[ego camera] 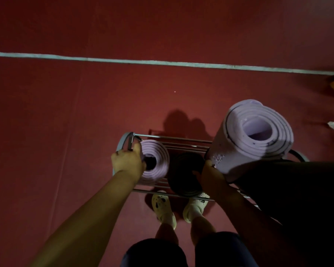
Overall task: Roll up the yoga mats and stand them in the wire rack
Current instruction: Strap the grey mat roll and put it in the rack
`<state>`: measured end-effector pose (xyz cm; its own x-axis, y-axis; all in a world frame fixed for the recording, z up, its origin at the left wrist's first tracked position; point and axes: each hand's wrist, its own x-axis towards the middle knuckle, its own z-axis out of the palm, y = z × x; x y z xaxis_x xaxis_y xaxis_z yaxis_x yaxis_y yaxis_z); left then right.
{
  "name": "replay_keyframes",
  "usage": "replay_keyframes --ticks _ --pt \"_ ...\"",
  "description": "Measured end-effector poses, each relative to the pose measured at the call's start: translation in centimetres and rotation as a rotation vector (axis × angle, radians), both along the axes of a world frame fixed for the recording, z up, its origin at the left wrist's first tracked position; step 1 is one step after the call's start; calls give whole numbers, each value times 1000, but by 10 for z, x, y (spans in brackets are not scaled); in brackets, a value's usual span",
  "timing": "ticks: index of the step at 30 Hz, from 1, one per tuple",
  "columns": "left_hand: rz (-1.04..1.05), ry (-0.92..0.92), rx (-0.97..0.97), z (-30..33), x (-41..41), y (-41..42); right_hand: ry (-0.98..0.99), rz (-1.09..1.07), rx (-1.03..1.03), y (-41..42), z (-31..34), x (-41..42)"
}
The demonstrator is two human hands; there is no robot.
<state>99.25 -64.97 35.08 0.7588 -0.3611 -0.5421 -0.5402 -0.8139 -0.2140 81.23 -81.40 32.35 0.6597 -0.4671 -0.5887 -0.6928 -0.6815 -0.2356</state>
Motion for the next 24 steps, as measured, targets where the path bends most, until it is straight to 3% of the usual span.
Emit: replay_keyframes --ticks 2,4,5,8,10,11,14,16,21,24 --pt "-16 -82 0 6 1 -6 27 -10 -30 -4 7 4" --pt "-139 -296 -208 18 -7 -22 -30 136 -121 -11 26 7" --pt "-189 -259 -357 18 -17 -33 -19 184 -85 -13 40 8" --pt "-279 221 -624 6 -50 -63 -143 167 199 -16 94 2" --pt "-351 429 -537 -7 -67 -77 -435 58 340 -15 140 -7" --pt "-364 461 -452 -13 -73 -79 -615 23 325 -15 164 -12" --pt "-285 435 -357 -16 -86 -83 -993 -125 -80 -28 207 -24" --pt "-291 469 -279 -8 -87 -86 -941 -179 -279 -51 212 -17" --pt "-82 525 -314 18 -95 -97 -265 54 -238 -82 191 -15" --pt "-59 545 -122 29 -107 -86 -236 226 -368 -78 189 -21"
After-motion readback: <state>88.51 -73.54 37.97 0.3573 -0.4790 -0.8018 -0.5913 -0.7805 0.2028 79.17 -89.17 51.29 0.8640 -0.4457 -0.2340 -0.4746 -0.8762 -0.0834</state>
